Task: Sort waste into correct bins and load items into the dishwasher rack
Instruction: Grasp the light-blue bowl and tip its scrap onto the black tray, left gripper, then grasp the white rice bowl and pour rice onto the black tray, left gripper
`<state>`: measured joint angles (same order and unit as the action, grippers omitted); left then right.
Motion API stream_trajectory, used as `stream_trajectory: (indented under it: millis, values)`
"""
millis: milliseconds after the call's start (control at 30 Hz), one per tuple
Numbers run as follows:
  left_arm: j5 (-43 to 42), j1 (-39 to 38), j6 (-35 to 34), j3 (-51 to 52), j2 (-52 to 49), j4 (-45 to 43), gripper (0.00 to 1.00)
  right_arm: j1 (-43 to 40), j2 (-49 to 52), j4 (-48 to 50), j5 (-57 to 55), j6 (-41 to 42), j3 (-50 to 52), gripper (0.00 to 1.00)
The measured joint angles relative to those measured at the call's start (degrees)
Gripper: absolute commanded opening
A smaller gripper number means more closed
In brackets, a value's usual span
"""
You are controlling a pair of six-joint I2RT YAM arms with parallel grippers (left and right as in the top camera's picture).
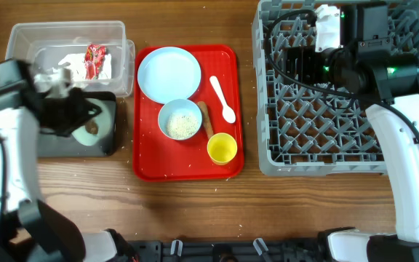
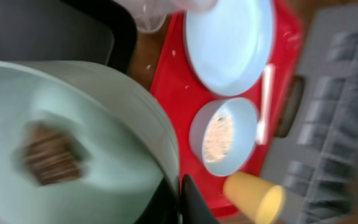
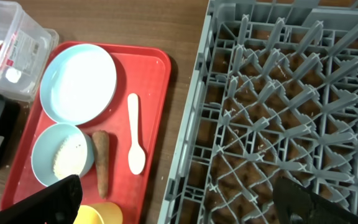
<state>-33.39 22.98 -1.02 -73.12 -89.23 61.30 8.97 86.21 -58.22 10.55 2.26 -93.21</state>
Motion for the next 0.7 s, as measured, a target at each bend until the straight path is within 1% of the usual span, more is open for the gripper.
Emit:
stream_trajectory:
  millis: [33,100,167,267,367,400,500,567,633,700]
  values:
    - [-6.6,5.7,3.3,0.0,-2.3,0.3,0.04,0.0,0.0,0.0,0.2,0.4,0.0,1.00]
    - [-17.9,14.7,8.7,0.0,-6.8,1.4,0.04,0.0,0.1,0.1,0.4,1.2,0.0,1.00]
    - [-28.8,21.2,12.3,0.0,-11.2,2.3,0.04,0.0,0.3,0.0,0.4,1.2,0.0,1.00]
    - [-37.6,25.4,13.8,-0.1,-16.9,2.7,0.04,0.0,0.5,0.0,0.4,1.4,0.0,1.00]
    - [-45.0,26.1,14.1,-0.1,-19.9,2.8,0.04,0.0,0.6,0.0,0.4,1.4,0.0,1.00]
    - [-49.3,26.1,14.0,-0.1,-20.0,2.8,0.04,0.0,0.6,0.0,0.4,1.4,0.0,1.00]
    - [-51.8,26.1,14.1,-0.1,-20.0,4.6,0.04,0.0,0.6,0.0,0.4,1.4,0.0,1.00]
    - [-51.3,24.6,17.1,-0.2,-19.5,9.6,0.04,0.0,0.6,0.1,0.4,1.4,0.0,1.00]
    - [-49.8,21.3,19.4,-0.2,-16.7,11.6,0.04,0.0,0.6,0.3,0.4,1.4,0.0,1.00]
    - [-46.8,13.7,20.9,-0.2,-8.3,12.3,0.04,0.0,0.6,0.3,0.4,1.4,0.0,0.99]
